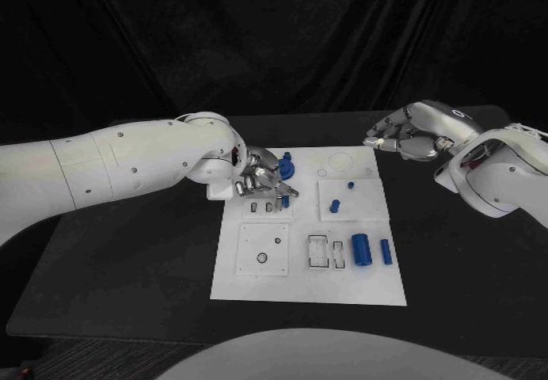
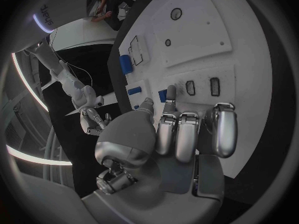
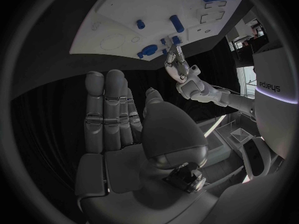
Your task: Assemble the parts on the task board
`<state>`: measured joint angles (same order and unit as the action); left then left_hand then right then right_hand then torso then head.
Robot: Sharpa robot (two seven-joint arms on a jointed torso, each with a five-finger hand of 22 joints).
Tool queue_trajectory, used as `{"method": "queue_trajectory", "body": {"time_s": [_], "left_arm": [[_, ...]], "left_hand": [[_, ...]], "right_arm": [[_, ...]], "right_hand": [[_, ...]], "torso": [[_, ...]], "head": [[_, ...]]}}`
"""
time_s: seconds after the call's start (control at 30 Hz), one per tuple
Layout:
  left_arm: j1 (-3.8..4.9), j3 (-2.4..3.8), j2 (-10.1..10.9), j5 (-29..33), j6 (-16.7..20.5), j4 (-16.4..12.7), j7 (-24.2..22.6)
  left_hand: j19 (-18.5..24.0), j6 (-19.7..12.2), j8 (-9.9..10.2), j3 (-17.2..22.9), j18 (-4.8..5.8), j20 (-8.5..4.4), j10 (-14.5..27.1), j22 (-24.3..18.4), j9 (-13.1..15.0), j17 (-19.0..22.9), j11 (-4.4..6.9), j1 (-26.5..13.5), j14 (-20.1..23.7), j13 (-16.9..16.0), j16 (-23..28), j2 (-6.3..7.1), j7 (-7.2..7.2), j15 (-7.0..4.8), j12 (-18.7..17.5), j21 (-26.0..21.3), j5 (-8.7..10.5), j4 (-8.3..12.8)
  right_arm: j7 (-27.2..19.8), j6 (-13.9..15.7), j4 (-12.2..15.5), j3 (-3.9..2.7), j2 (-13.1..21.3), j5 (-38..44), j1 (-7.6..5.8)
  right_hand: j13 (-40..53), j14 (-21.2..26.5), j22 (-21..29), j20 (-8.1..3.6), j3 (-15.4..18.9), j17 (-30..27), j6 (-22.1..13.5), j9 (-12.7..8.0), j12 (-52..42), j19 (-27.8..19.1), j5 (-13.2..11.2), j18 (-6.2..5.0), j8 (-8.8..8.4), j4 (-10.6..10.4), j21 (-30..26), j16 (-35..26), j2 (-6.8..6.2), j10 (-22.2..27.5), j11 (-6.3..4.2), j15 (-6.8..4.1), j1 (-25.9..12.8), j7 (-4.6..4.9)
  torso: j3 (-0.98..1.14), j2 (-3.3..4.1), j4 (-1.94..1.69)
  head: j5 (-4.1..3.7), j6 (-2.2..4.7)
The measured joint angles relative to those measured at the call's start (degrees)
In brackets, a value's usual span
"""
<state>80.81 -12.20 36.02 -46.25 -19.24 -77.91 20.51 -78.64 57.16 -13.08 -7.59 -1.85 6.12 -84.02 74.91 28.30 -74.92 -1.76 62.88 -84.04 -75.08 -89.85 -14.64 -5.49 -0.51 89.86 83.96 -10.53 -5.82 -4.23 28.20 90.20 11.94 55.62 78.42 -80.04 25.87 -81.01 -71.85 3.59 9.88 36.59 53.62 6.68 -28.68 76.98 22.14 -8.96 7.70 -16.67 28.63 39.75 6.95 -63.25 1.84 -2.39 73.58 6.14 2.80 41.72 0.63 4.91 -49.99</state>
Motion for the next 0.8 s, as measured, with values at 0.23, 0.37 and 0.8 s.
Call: {"method": "queue_trajectory", "body": {"time_s": [0.23,0.37,0.8], "left_arm": [[-0.09,0.00,-0.2,0.0,-0.3,0.6,0.0],[-0.22,0.01,-0.3,0.0,-0.4,0.8,0.0],[-0.43,0.00,-0.7,0.0,-1.0,1.4,0.1]], "left_hand": [[0.2,1.0,-1.7,3.3,-0.78,-0.20,0.0,0.0,3.5,0.0,0.00,-0.7,0.0,0.0,0.0,0.69,0.99,0.00,0.0,-0.3,-0.33,2.0],[0.4,1.0,-3.2,4.8,-0.78,-0.41,0.0,0.0,6.6,0.0,0.41,-1.9,0.1,0.0,0.0,1.60,0.99,-0.11,0.0,-0.6,-0.15,2.4],[0.4,-0.5,-4.7,6.3,-0.78,-0.41,0.0,0.0,11.4,0.0,0.40,-5.1,0.2,0.0,0.0,2.48,1.18,-0.20,0.0,-0.9,2.39,1.9]], "right_arm": [[0.0,0.0,-0.1,0.00,0.0,0.0,0.22],[0.0,0.0,-0.2,0.00,0.0,0.0,0.37],[-0.1,0.0,-0.3,0.00,0.0,0.0,0.48]], "right_hand": [[0.0,0.0,0.0,0.00,0.2,0.0,0.0,0.0,0.0,0.0,0.0,0.00,0.00,0.2,0.0,0.0,0.00,0.0,0.00,0.00,0.0,0.00],[0.0,0.0,0.0,0.00,0.2,0.1,0.0,0.0,0.0,0.0,0.0,0.01,0.00,0.2,0.0,0.0,0.00,0.0,0.00,0.00,0.0,0.00],[0.0,-0.2,0.0,0.20,0.2,0.3,0.0,0.0,0.0,0.2,0.0,0.01,0.00,0.2,0.0,0.4,0.00,0.0,0.00,0.16,0.0,0.00]], "torso": [[0.03,-0.02,0.02],[0.03,-0.03,0.03],[0.00,0.01,0.03]], "head": [[0.00,0.00],[-0.04,0.00],[-0.18,0.00]]}}
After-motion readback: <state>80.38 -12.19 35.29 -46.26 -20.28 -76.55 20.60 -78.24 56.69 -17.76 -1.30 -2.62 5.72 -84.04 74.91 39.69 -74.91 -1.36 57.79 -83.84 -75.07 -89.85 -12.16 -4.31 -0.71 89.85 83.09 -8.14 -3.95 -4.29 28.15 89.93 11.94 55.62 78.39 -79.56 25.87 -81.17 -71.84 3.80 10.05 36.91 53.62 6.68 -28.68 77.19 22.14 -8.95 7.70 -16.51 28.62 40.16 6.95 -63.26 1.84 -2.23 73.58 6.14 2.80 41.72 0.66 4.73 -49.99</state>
